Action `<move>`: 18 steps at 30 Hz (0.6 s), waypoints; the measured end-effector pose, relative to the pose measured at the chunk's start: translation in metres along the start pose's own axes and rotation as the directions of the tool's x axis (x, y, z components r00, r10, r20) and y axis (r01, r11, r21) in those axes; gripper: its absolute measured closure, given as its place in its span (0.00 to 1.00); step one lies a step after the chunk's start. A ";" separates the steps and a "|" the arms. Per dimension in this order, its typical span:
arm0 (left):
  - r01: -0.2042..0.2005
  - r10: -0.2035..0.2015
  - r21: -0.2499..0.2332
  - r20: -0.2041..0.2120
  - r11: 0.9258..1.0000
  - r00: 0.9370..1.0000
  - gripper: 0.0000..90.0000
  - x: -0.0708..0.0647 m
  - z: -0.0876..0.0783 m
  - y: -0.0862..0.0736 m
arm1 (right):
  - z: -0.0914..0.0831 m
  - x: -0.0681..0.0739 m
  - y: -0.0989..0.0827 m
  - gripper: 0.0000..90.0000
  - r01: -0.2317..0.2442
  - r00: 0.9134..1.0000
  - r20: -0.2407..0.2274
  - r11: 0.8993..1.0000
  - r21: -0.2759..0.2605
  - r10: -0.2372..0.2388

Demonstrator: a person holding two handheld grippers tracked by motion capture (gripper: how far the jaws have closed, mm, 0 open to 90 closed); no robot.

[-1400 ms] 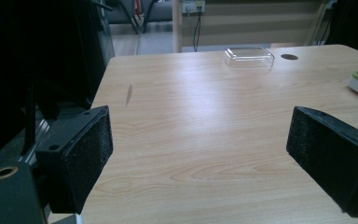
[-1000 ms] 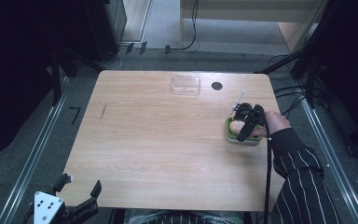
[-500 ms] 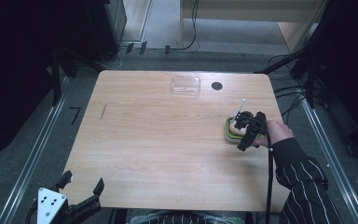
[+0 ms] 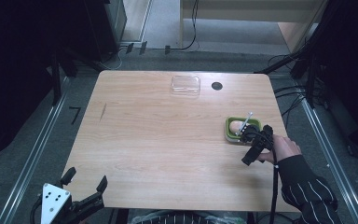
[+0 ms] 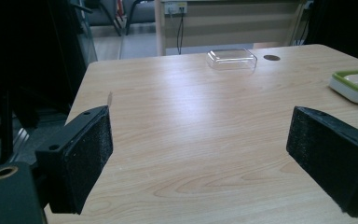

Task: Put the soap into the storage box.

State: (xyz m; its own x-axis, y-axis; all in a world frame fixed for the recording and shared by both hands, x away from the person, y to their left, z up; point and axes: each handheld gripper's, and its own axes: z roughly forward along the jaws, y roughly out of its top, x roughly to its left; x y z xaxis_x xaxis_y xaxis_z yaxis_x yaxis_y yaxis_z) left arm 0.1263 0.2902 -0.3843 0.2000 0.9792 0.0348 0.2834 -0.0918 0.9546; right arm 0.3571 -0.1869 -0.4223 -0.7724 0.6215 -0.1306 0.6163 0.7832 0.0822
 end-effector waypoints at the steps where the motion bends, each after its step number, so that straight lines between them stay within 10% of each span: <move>1: 0.000 0.000 0.000 0.000 1.000 1.000 0.08 0.000 0.000 0.000 | 0.000 0.000 0.000 0.00 0.000 1.000 0.000 1.000 0.000 0.000; 18: -0.007 0.007 0.003 0.018 1.000 1.000 0.08 -0.002 0.006 0.002 | 0.010 0.033 -0.038 0.00 -0.031 0.999 0.013 0.999 0.015 0.031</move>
State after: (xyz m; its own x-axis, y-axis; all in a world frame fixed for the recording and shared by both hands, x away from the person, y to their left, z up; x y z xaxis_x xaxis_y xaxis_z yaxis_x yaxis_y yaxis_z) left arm 0.1326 0.2865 -0.3840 0.2189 0.9751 0.0361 0.2848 -0.0992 0.9534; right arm 0.3095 -0.1965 -0.4397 -0.7510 0.6451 -0.1406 0.6423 0.7632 0.0710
